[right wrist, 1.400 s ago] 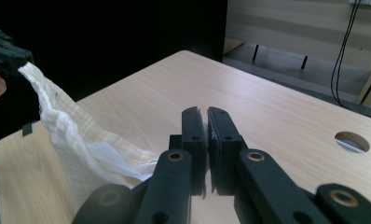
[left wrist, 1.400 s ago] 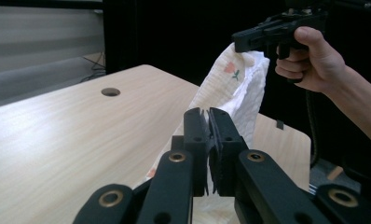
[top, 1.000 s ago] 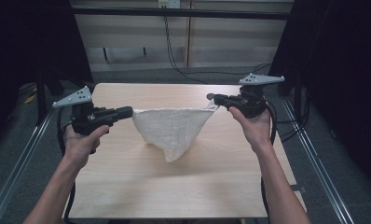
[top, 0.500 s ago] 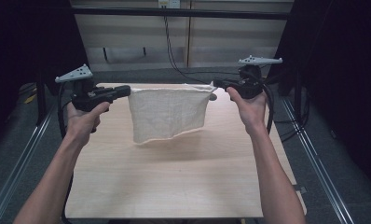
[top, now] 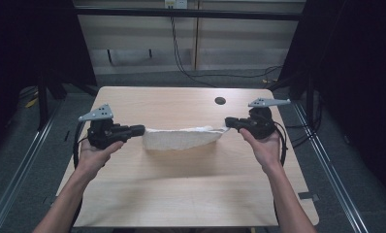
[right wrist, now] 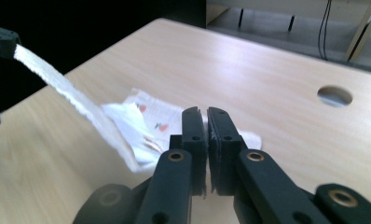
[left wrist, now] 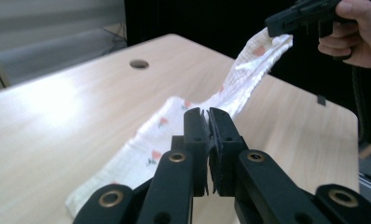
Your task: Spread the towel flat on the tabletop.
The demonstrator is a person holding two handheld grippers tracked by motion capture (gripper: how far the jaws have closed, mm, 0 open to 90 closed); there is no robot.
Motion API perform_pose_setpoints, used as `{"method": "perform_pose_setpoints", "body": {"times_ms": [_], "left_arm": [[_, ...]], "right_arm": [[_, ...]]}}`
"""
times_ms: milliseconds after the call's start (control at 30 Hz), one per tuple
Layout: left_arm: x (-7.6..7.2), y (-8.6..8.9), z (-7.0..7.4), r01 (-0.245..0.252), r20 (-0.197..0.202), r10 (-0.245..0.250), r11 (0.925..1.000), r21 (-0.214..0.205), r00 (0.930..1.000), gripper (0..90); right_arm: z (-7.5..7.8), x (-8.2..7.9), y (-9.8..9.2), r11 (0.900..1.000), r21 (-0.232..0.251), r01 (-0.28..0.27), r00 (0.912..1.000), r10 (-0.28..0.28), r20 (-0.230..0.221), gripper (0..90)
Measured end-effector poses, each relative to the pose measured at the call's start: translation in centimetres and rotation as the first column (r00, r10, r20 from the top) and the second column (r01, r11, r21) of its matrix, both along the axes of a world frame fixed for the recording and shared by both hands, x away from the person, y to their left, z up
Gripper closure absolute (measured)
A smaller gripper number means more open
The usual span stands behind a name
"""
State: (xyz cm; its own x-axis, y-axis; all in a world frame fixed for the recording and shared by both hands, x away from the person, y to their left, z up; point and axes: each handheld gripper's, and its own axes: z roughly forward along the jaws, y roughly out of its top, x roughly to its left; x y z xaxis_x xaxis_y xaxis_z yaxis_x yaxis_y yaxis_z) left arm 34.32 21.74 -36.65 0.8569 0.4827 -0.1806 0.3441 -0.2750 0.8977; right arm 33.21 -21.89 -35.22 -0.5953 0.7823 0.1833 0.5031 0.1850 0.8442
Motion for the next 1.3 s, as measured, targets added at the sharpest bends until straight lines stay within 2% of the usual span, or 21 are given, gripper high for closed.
{"method": "perform_pose_setpoints", "body": {"times_ms": [100,167,300,433,467,533,567,700,767,833,867,933,967,1033,1067,1100,1133,1167,1200,1267,1300], "left_arm": [[-0.9,0.1,-1.1,0.014,-0.025,-0.014,0.9999,-0.004,0.9996,86.8],[-1.5,-0.2,-1.9,0.022,-0.03,-0.022,0.9996,0.016,0.9993,86.7],[-2.4,-0.9,-3.7,0.049,-0.061,-0.048,0.9987,0.015,0.997,86.8],[-3.1,-1.2,-4.5,0.069,-0.079,-0.065,0.9967,0.042,0.9948,86.7],[-3.6,-1.1,-4.8,0.085,-0.088,-0.081,0.9953,0.045,0.9928,86.6],[-4.2,-1.0,-5.4,0.096,-0.101,-0.089,0.9927,0.073,0.9909,86.6],[-4.4,-0.9,-5.7,0.099,-0.109,-0.091,0.9925,0.071,0.9898,86.6],[-6.1,-0.6,-7.6,0.133,-0.157,-0.117,0.9871,0.09,0.9806,86.5],[-6.8,-0.4,-8.5,0.137,-0.167,-0.119,0.9856,0.099,0.9788,86.5],[-7.5,-0.5,-9.3,0.152,-0.169,-0.125,0.9753,0.16,0.9776,86.4],[-7.7,-0.6,-9.5,0.162,-0.181,-0.133,0.974,0.158,0.9745,86.4],[-7.8,-0.5,-9.7,0.162,-0.186,-0.13,0.9727,0.166,0.9739,86.4],[-8.1,-0.7,-10.0,0.169,-0.203,-0.134,0.9718,0.165,0.9699,86.4],[-8.2,-0.8,-10.1,0.181,-0.21,-0.141,0.9654,0.187,0.9675,86.3],[-8.4,-0.9,-10.1,0.179,-0.216,-0.137,0.9662,0.186,0.9668,86.1],[-8.5,-0.9,-10.1,0.171,-0.211,-0.13,0.9665,0.191,0.9687,86.0],[-8.5,-0.9,-10.1,0.171,-0.214,-0.131,0.9685,0.181,0.968,86.0],[-8.6,-0.9,-10.2,0.171,-0.223,-0.131,0.9707,0.169,0.9658,86.0],[-8.7,-0.9,-10.5,0.183,-0.238,-0.14,0.9678,0.173,0.9612,86.0],[-9.1,-1.2,-11.1,0.198,-0.244,-0.145,0.9575,0.209,0.9588,85.3],[-9.2,-1.3,-11.3,0.2,-0.254,-0.145,0.9579,0.206,0.9562,84.8]], "right_arm": [[-0.9,-1.2,0.1,0.9998,-0.017,-0.014,0.9997,0.014,-0.019,86.7],[-1.3,-2.0,0.2,0.9993,-0.026,-0.027,0.9994,0.027,-0.024,86.6],[-2.6,-3.4,-0.1,0.999,0.028,-0.034,0.999,0.035,-0.029,86.6],[-3.6,-4.3,-0.3,0.9994,0.021,-0.029,0.9988,0.03,-0.039,86.6],[-4.7,-5.0,-0.4,0.9995,0.008,-0.031,0.9976,0.032,-0.061,86.6],[-5.3,-5.3,-0.3,0.9989,-0.025,-0.04,0.9962,0.037,-0.079,86.6],[-5.7,-5.7,-0.3,0.9989,-0.022,-0.043,0.9949,0.04,-0.092,86.6],[-7.3,-7.0,-0.1,0.9979,-0.036,-0.054,0.9922,0.05,-0.114,86.4],[-8.2,-7.7,0.1,0.9974,-0.04,-0.059,0.9897,0.053,-0.133,86.3],[-9.0,-8.5,0.4,0.9964,-0.044,-0.072,0.9883,0.066,-0.137,86.3],[-9.4,-8.8,0.5,0.995,-0.044,-0.09,0.9873,0.083,-0.135,86.3],[-10.3,-9.6,0.7,0.9951,-0.038,-0.091,0.9856,0.085,-0.146,86.3],[-10.7,-9.9,0.8,0.9942,-0.039,-0.101,0.984,0.094,-0.152,86.3],[-11.4,-10.3,0.9,0.9944,-0.042,-0.097,0.9826,0.089,-0.163,86.3],[-11.6,-10.5,1.0,0.9941,-0.039,-0.101,0.9822,0.093,-0.163,86.1],[-11.8,-10.7,1.1,0.9924,-0.038,-0.117,0.9772,0.108,-0.183,85.6],[-12.0,-10.7,1.2,0.9896,-0.045,-0.137,0.9723,0.125,-0.197,85.1],[-12.1,-10.8,1.3,0.9887,-0.057,-0.138,0.972,0.124,-0.2,84.6],[-12.2,-10.9,1.3,0.9894,-0.054,-0.135,0.9712,0.121,-0.205,84.0],[-12.4,-10.9,1.3,0.9889,-0.06,-0.136,0.9695,0.12,-0.214,79.8],[-12.4,-10.9,1.3,0.9891,-0.058,-0.135,0.9691,0.12,-0.216,78.9]]}}
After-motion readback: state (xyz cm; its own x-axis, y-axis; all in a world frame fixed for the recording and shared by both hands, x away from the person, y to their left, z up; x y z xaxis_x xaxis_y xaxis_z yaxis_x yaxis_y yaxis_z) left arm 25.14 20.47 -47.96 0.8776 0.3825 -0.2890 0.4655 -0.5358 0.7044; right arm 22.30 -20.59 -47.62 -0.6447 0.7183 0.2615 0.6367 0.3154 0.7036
